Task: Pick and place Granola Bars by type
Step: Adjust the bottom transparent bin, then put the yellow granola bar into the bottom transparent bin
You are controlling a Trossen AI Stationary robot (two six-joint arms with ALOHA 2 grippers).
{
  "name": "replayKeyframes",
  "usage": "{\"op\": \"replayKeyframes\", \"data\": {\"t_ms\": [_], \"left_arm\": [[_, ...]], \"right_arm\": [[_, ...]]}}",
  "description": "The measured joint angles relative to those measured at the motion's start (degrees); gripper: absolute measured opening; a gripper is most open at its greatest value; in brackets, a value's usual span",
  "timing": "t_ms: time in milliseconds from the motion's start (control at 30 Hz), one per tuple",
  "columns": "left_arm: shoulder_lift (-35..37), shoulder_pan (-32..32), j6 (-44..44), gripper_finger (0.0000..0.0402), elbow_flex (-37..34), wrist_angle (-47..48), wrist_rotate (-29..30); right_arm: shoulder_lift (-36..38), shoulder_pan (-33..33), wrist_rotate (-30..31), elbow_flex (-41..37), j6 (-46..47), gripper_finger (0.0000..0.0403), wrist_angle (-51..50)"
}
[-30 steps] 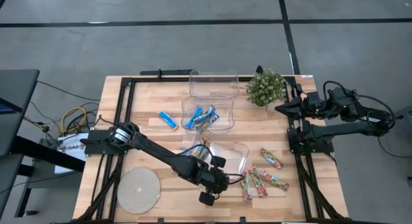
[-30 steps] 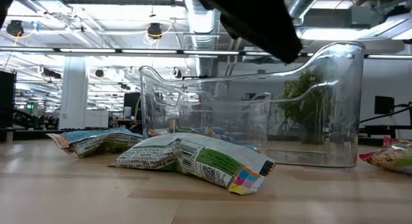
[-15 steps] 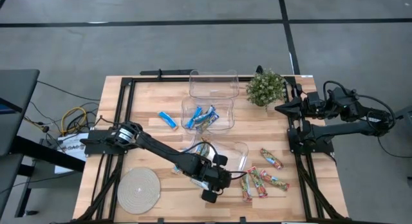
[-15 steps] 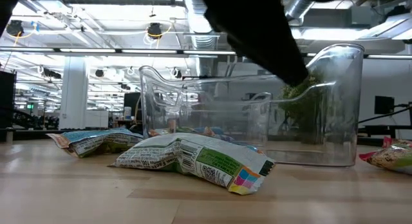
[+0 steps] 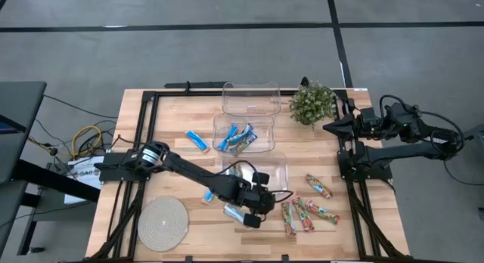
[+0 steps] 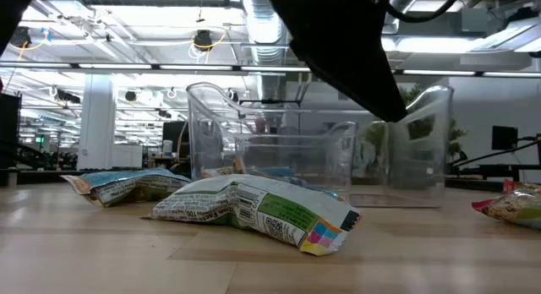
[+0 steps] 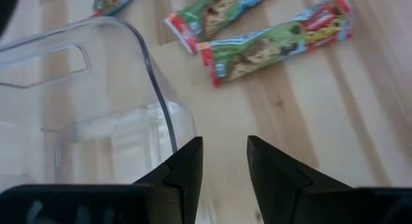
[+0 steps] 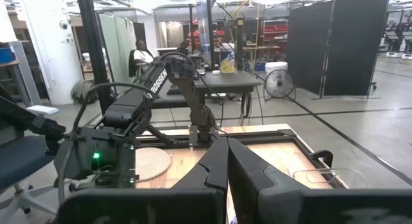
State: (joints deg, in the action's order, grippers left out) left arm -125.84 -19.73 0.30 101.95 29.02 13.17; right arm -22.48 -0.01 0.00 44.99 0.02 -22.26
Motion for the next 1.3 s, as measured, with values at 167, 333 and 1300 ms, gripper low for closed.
{"op": "replayKeyframes", "data": {"t_ms": [167, 333, 1300], "left_arm": [[0.0, 0.83, 0.0, 0.0116, 0.0, -0.02, 0.74], [0.01, 1.0, -0.17, 0.0116, 0.05, 0.07, 0.58], [0.39, -1.55, -42.45, 0.0116, 25.74, 52.49, -0.43]], "right_arm": [[0.0, -0.02, -0.01, 0.0, 0.01, 0.0, 0.0], [0.0, 0.0, -0.01, 0.0, -0.01, 0.0, 0.0], [0.0, -0.02, -0.01, 0.0, 0.01, 0.0, 0.0]]}}
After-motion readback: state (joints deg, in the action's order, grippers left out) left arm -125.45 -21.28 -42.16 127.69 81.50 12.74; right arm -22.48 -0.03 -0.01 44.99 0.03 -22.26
